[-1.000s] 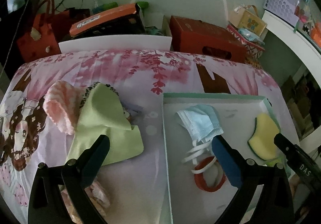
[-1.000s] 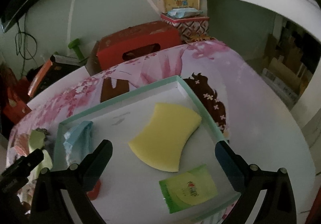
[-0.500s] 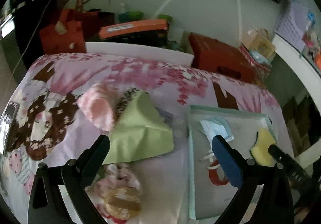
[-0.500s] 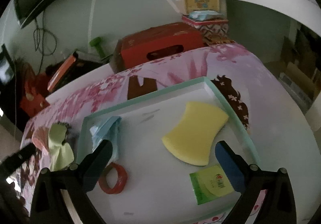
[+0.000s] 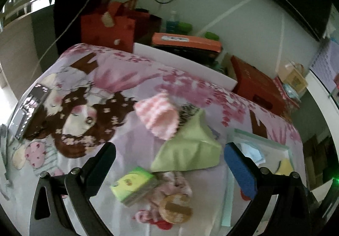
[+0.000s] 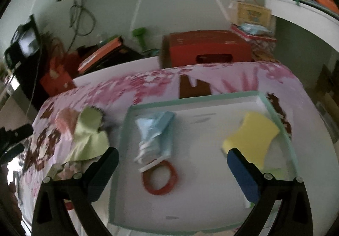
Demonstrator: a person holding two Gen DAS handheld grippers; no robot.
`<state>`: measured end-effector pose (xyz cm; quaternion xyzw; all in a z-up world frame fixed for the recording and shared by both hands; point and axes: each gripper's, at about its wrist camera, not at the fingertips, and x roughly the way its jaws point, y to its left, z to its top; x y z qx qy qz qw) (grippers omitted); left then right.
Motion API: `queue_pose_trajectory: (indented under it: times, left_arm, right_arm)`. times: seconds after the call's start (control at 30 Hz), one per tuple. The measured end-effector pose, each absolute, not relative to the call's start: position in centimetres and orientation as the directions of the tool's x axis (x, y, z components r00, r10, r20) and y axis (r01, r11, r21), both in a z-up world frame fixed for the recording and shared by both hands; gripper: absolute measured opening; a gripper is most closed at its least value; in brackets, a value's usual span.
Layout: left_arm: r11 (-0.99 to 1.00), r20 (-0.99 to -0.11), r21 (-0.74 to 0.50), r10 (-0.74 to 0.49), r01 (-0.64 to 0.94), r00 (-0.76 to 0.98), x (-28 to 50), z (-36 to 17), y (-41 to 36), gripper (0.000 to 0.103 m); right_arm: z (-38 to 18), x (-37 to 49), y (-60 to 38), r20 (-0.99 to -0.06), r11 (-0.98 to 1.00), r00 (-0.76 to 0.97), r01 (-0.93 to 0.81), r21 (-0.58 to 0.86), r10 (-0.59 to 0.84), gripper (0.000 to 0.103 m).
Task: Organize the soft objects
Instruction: 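Move both tools toward the remaining cloths and tissue pack on the pile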
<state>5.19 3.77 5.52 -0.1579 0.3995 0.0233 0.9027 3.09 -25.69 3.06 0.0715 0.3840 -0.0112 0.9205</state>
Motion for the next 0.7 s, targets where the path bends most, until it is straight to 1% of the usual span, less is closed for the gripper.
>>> queue_pose_trajectory:
  times: [0.27,0.4,0.47,0.7]
  left_arm:
    - [0.941,-0.767,-0.231,-0.018,-0.249,0.642,4.3,4.2,6.4,0.102]
    - [0.933,-0.773,-0.242,-0.020,-0.266,0.634,3.8,3.5,7.3,0.102]
    - [0.934,-0.791,-0.240,-0.031,-0.264,0.611,3.8,3.0,7.5,0.102]
    - [0.944,-0.852,-0.219,-0.062,-0.245,0.520,3.8,1.0,7.6,0.101]
  right_arm:
    - [3.2,2.8,-20.6,-0.692,0.992,0.712,-0.052,0.118,0.119,0.103]
    - [2.7,2.7,-18.1,-0.701,0.985,0.692,-0.127,0.119,0.173,0.103]
    - [2.4,2.6,-17.1,-0.709,0.981,0.678,-0.158,0.115,0.192,0.103]
    - [0.9,2.2,-14.1,-0.756,0.971,0.621,-0.223,0.082,0.206,0.103]
